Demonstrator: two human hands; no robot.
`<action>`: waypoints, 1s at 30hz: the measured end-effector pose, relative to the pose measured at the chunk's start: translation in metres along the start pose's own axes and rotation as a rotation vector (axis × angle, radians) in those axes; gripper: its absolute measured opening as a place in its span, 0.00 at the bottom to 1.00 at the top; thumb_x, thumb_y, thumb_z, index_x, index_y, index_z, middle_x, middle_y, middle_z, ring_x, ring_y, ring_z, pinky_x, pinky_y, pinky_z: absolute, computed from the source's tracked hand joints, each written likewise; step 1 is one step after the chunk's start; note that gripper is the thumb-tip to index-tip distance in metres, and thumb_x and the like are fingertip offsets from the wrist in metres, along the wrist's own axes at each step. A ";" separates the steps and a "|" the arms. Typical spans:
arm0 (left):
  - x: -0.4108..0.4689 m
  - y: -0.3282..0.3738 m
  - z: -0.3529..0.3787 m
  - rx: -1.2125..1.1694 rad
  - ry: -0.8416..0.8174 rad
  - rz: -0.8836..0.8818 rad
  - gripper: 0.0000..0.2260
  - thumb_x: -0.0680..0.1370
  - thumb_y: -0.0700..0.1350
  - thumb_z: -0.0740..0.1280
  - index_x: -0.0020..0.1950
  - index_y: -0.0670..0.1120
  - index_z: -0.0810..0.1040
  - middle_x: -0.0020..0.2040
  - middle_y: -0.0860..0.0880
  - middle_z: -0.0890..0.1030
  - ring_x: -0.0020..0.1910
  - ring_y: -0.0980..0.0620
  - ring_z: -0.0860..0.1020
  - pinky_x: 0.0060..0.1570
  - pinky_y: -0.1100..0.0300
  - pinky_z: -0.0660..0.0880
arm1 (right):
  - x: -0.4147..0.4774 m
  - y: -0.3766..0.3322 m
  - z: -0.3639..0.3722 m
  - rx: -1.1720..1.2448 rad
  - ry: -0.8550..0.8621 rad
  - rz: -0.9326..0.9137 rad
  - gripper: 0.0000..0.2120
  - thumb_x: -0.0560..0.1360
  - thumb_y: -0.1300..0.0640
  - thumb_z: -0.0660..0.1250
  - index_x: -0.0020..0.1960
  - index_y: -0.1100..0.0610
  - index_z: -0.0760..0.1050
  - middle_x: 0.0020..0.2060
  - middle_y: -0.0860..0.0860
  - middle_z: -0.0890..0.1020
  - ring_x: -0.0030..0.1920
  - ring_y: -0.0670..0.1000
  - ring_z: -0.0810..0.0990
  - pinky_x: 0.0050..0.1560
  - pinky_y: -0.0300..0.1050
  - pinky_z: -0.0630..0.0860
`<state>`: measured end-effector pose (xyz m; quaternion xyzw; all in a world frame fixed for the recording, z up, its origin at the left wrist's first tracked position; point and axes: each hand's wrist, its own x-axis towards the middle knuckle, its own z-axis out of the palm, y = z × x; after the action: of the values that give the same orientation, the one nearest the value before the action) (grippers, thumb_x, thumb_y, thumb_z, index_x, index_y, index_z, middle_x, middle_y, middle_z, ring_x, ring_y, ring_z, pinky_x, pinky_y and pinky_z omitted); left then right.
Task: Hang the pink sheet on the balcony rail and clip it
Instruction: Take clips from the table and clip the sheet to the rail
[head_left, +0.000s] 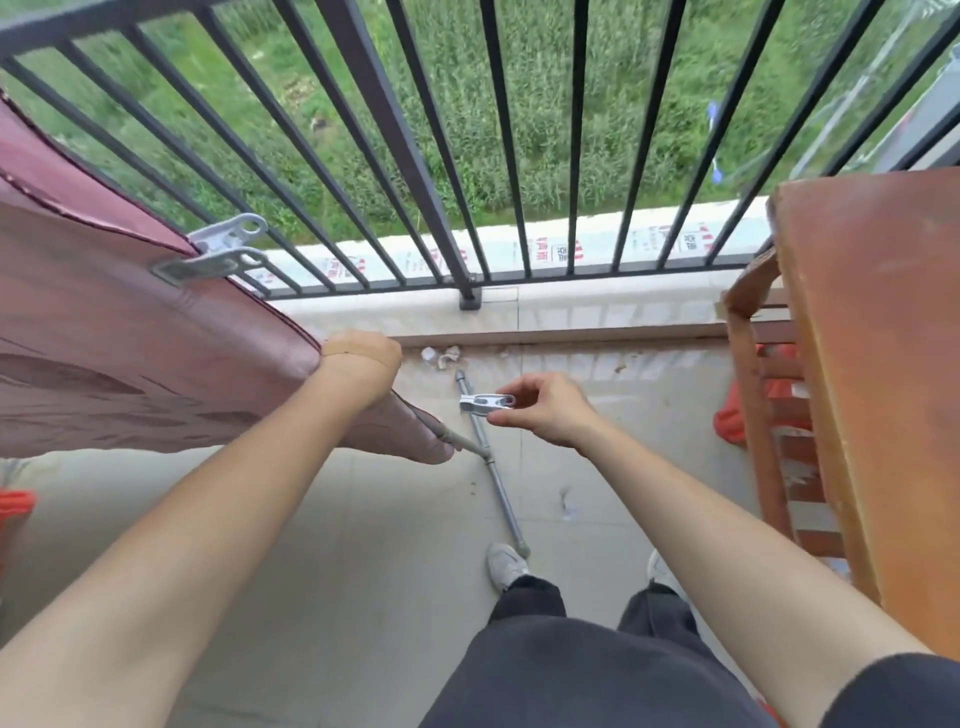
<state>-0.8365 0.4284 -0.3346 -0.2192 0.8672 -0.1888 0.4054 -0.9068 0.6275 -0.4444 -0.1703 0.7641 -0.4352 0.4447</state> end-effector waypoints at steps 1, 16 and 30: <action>-0.001 -0.001 0.000 -0.031 0.020 0.000 0.15 0.77 0.40 0.63 0.63 0.44 0.78 0.65 0.44 0.77 0.62 0.41 0.76 0.54 0.53 0.71 | 0.002 0.000 0.000 -0.033 0.015 -0.005 0.13 0.64 0.52 0.82 0.46 0.49 0.83 0.40 0.47 0.86 0.40 0.44 0.82 0.47 0.39 0.78; -0.001 -0.012 0.009 -0.127 0.189 0.134 0.10 0.77 0.48 0.65 0.57 0.51 0.82 0.57 0.44 0.78 0.57 0.43 0.75 0.54 0.57 0.67 | 0.038 -0.028 0.049 -0.332 0.046 -0.193 0.12 0.69 0.50 0.77 0.50 0.52 0.86 0.41 0.51 0.87 0.41 0.46 0.79 0.37 0.38 0.65; 0.010 -0.015 0.017 -0.135 0.216 0.228 0.07 0.72 0.55 0.68 0.46 0.56 0.83 0.50 0.50 0.79 0.53 0.46 0.75 0.48 0.55 0.65 | 0.087 -0.030 0.096 -0.553 -0.051 -0.308 0.08 0.69 0.52 0.72 0.47 0.53 0.85 0.40 0.56 0.85 0.45 0.58 0.82 0.40 0.44 0.72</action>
<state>-0.8256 0.4080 -0.3441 -0.1245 0.9356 -0.1053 0.3131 -0.8790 0.5051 -0.4882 -0.4092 0.8073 -0.2689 0.3294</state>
